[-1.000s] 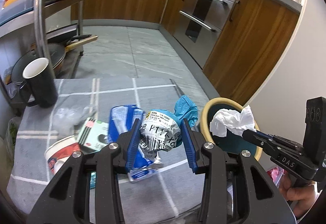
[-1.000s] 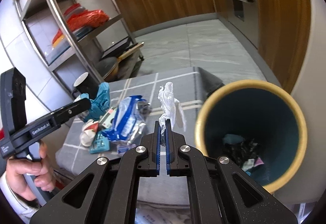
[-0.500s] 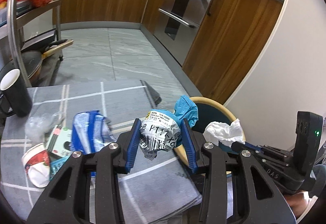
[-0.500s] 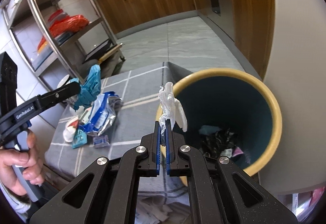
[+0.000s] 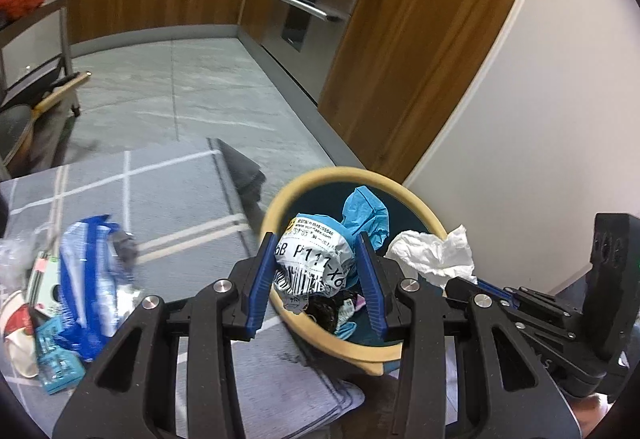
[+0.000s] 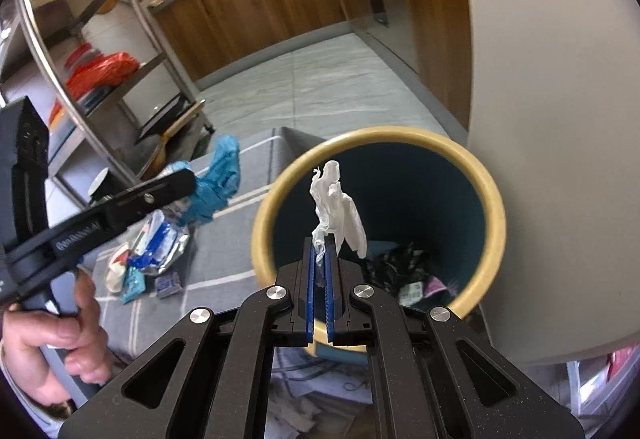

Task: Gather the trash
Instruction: 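Carry the tissue in the right gripper to the bin while the left carries the wrapper, then open the left gripper over the bin while the right opens to drop the tissue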

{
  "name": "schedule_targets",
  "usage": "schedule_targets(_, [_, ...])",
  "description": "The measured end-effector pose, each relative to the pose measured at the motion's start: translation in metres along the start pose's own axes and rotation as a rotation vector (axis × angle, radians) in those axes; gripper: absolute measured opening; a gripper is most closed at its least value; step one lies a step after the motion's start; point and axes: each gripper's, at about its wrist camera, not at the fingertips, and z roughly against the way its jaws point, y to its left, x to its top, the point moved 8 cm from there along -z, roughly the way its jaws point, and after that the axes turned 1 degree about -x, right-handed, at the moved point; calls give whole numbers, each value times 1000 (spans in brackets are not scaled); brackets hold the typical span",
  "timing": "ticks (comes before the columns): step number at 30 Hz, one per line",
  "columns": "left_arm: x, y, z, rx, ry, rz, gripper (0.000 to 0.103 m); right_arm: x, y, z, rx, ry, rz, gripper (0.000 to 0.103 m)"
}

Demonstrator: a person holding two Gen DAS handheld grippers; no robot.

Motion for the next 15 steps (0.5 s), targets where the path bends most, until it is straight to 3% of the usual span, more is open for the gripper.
schedule_targets(8, [-11,-19,-43,-33,68,-37,40,0,-16,5,-29,-15,-50,6])
schedule_targets(15, [-17,-16,-50,-46,81,-12,45,-3,-22,2,-40,-6,-67,6])
